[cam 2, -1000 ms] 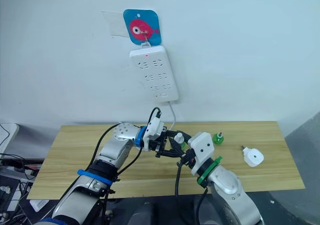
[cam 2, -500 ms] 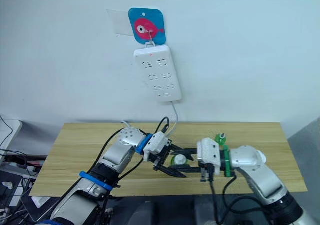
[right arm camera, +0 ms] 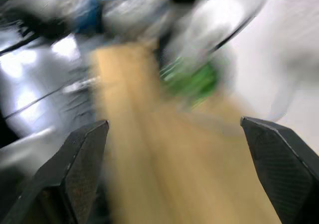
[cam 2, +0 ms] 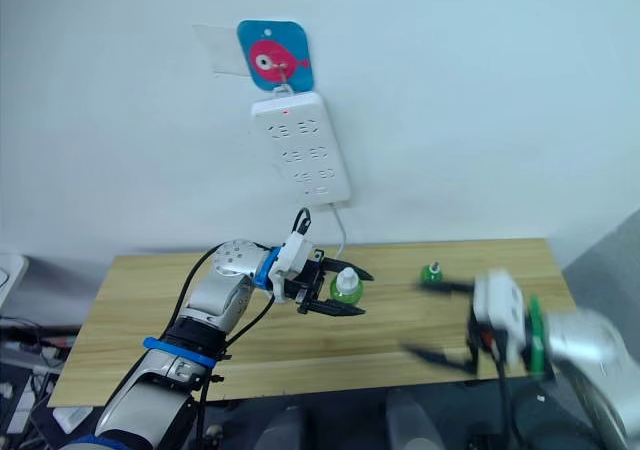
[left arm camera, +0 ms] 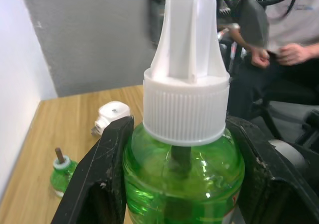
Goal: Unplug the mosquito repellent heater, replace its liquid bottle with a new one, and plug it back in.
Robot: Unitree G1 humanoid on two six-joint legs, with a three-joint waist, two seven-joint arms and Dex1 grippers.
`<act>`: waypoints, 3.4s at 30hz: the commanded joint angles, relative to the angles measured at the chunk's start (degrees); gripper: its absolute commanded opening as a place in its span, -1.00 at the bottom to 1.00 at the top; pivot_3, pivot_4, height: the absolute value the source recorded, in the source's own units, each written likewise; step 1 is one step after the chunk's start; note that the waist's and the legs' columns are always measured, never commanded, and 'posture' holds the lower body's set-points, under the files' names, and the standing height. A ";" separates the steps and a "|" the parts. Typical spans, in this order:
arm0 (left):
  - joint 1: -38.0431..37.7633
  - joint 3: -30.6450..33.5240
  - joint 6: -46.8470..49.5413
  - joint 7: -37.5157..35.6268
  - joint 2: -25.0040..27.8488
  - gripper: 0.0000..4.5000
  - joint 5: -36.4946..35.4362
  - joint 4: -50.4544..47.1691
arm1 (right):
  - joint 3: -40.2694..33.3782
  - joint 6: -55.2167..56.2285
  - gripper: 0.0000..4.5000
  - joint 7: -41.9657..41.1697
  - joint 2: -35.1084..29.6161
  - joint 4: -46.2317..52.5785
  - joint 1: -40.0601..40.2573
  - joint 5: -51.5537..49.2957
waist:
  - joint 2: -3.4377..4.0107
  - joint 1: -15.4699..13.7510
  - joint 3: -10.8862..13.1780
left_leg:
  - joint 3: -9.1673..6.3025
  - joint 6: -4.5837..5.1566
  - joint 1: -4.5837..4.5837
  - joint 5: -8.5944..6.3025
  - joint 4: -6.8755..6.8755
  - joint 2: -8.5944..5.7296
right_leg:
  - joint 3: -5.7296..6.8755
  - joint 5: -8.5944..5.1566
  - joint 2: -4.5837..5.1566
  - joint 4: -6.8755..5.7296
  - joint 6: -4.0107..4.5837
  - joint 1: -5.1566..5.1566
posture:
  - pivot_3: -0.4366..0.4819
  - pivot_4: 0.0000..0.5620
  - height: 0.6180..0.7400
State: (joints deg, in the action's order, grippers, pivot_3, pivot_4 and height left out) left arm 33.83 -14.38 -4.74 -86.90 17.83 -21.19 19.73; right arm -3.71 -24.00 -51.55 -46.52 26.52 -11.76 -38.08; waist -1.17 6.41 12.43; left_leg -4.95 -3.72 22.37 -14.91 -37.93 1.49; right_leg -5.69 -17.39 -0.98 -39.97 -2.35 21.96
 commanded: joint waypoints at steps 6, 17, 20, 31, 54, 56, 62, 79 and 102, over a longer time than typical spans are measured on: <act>-0.51 2.36 1.67 4.67 -0.73 0.01 -0.61 -2.06 | 3.29 -8.24 0.98 8.65 9.13 -17.33 -16.86 4.09 | -0.03 -1.79 -0.05 | -0.15 0.06 0.67 -0.05 0.06 0.04 | 0.43 -0.21 0.12 0.15 0.08 0.42 | -0.22 -0.33 1.00; -0.76 2.33 1.82 4.89 -0.43 0.01 -0.65 -2.31 | 1.70 -6.86 0.98 4.81 7.27 -28.10 -23.07 8.49 | 0.01 -1.38 -0.04 | 0.16 0.30 0.43 -0.17 -0.12 -0.10 | 0.16 -0.05 0.31 0.05 -0.18 0.26 | -0.25 -0.33 1.00; -0.99 2.27 1.89 4.96 -0.37 0.01 -0.64 -2.61 | -2.95 -10.01 0.98 11.53 8.34 2.06 0.36 4.09 | 0.02 -2.29 -0.13 | 0.07 0.31 0.57 -0.17 0.06 0.06 | 0.34 -0.14 0.19 0.13 -0.05 0.36 | -0.22 -0.33 1.00; -1.66 2.64 2.17 5.03 0.04 0.01 -0.44 -3.32 | -5.57 -10.97 0.98 14.26 8.87 12.41 9.54 3.78 | 0.20 -1.45 0.04 | 0.47 0.49 -0.03 -0.28 -0.07 0.05 | 0.17 -0.53 0.24 0.08 -0.41 -0.35 | -0.20 -0.31 1.00; -1.13 3.06 1.59 5.07 0.19 0.01 -0.11 -2.31 | -7.00 -7.16 0.98 8.66 5.51 8.39 11.37 5.01 | 0.18 -1.66 0.06 | 0.43 0.49 0.48 -0.28 -0.09 0.06 | 0.23 -0.39 0.24 0.03 -0.14 0.11 | -0.19 -0.26 1.00; -0.82 3.30 1.45 5.20 0.25 0.01 -0.02 -1.87 | -6.82 -6.61 0.98 7.32 4.98 8.93 11.69 4.56 | 0.18 -1.66 0.06 | 0.43 0.49 0.47 -0.28 -0.09 0.07 | 0.24 -0.39 0.24 0.02 -0.14 0.11 | -0.18 -0.26 1.00; 0.01 3.59 0.90 5.08 0.22 0.01 0.16 -0.55 | -3.29 -7.36 0.98 7.26 5.67 12.95 11.31 3.81 | 0.18 -1.64 0.06 | 0.42 0.49 0.46 -0.28 -0.09 0.07 | 0.24 -0.39 0.23 0.01 -0.14 0.11 | -0.19 -0.25 1.00; 0.34 3.34 1.13 6.44 -2.01 0.01 0.38 -0.84 | 7.55 -9.25 0.98 20.15 18.51 13.61 5.23 7.83 | 0.17 -1.64 0.08 | 0.37 0.49 0.48 -0.28 -0.07 0.09 | 0.27 -0.39 0.23 0.04 -0.14 0.12 | -0.19 -0.25 1.00; 1.06 3.47 0.92 6.19 -2.47 0.01 0.65 0.09 | 6.74 -8.06 0.98 22.75 19.70 13.40 6.67 11.26 | 0.17 -1.70 0.08 | 0.36 0.49 0.54 -0.28 -0.03 0.08 | 0.29 -0.39 0.23 0.09 -0.14 0.17 | -0.21 -0.27 1.00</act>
State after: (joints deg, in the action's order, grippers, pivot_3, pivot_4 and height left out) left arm 34.06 -11.50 -3.13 -80.56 15.59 -20.04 20.81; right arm 5.56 -33.03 -28.53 -26.35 37.35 -5.17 -26.05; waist -1.00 4.71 12.52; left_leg -4.57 -3.23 22.91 -15.19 -37.96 1.56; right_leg -5.42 -17.78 -0.74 -39.87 -2.49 22.13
